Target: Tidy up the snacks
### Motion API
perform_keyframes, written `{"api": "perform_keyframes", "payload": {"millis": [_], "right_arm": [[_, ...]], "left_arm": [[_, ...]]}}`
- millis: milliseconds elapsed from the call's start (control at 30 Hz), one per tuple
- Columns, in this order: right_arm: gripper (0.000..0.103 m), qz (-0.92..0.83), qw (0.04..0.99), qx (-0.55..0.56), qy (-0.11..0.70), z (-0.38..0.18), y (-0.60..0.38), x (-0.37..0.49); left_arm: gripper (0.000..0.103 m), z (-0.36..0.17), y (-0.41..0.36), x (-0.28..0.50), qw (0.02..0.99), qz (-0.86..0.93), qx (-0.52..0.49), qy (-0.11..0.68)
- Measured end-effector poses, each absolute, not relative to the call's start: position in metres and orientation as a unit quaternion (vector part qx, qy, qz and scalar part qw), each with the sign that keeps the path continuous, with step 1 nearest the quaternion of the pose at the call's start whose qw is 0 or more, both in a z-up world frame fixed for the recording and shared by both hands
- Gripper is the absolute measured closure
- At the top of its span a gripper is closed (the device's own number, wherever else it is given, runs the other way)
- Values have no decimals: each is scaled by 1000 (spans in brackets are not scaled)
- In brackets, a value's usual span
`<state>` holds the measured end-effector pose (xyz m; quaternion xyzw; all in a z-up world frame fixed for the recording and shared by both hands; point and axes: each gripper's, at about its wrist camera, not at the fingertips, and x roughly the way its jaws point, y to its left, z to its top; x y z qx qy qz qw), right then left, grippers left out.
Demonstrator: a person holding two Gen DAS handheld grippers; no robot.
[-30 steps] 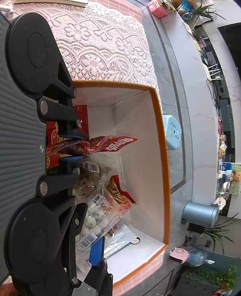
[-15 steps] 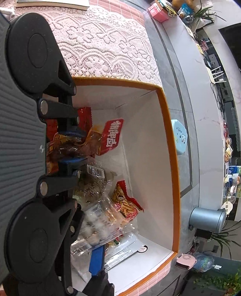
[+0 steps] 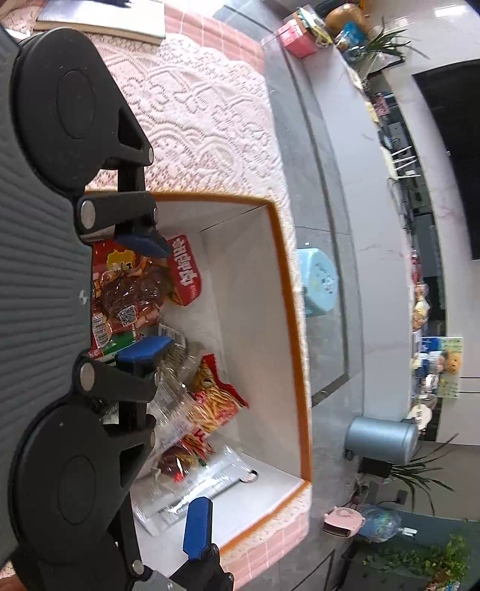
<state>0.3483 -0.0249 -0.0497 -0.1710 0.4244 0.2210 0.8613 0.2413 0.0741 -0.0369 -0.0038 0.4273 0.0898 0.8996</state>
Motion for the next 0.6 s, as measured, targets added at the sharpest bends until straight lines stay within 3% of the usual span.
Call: {"api": "perform_keyframes", "payload": {"millis": [300,433,600], "right_arm": [[23,210,883,-168,385,-8,-40,320],[12,209,900,-149,352,21,-56,295],[8,202,920,-127,310,52,-79,261]], "left_arm": [[41,10,63,204,925,97,-9,368],[40,34,56,178,939,102,-16,328],[40,56,44,148,953,103,-8,286]]}}
